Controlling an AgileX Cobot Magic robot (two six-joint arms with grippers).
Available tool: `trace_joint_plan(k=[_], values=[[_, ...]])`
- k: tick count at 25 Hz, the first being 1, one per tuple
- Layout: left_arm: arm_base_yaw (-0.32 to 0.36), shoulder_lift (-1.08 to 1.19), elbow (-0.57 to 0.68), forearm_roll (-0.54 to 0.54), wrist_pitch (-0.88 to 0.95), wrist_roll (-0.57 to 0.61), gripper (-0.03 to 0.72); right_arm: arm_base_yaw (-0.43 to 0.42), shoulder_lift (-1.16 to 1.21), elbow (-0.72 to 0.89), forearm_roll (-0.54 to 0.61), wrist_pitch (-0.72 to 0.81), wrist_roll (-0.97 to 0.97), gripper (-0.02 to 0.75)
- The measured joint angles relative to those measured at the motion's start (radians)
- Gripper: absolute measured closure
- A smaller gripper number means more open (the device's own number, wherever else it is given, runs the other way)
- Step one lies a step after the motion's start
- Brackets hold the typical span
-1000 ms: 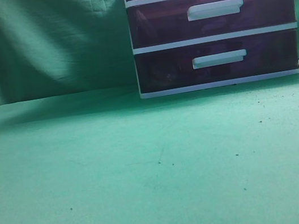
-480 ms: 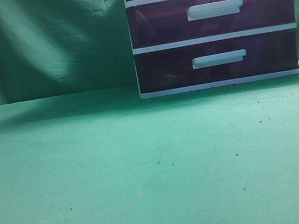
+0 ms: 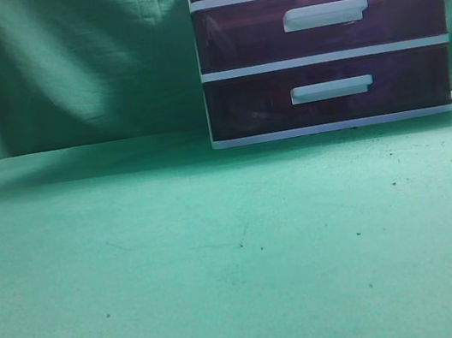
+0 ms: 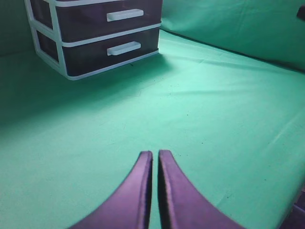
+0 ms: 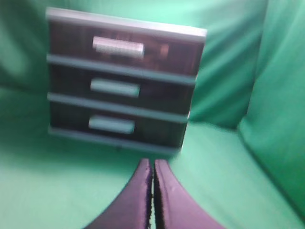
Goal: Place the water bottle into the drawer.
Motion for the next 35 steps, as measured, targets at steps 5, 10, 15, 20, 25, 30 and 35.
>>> trace_joint_plan(k=[5, 10, 15, 20, 25, 30, 35], values=[[0.0, 0.0, 0.0, 0.0, 0.0, 0.0, 0.688, -0.011, -0.002, 0.024, -0.485, 0.16, 0.589, 0.738], [0.0, 0.0, 0.0, 0.0, 0.0, 0.0, 0.688, -0.051, -0.002, 0.1, -0.605, 0.176, 0.773, 0.738], [0.0, 0.0, 0.0, 0.0, 0.0, 0.0, 0.688, -0.058, -0.002, 0.111, -0.613, 0.173, 0.77, 0.738], [0.0, 0.0, 0.0, 0.0, 0.0, 0.0, 0.688, -0.058, -0.002, 0.111, -0.615, 0.173, 0.766, 0.738], [0.0, 0.0, 0.0, 0.0, 0.0, 0.0, 0.688, -0.058, -0.002, 0.111, -0.615, 0.173, 0.766, 0.738], [0.0, 0.0, 0.0, 0.0, 0.0, 0.0, 0.688, -0.058, -0.002, 0.111, -0.615, 0.173, 0.766, 0.738], [0.0, 0.0, 0.0, 0.0, 0.0, 0.0, 0.688, -0.058, -0.002, 0.111, -0.617, 0.173, 0.766, 0.738]])
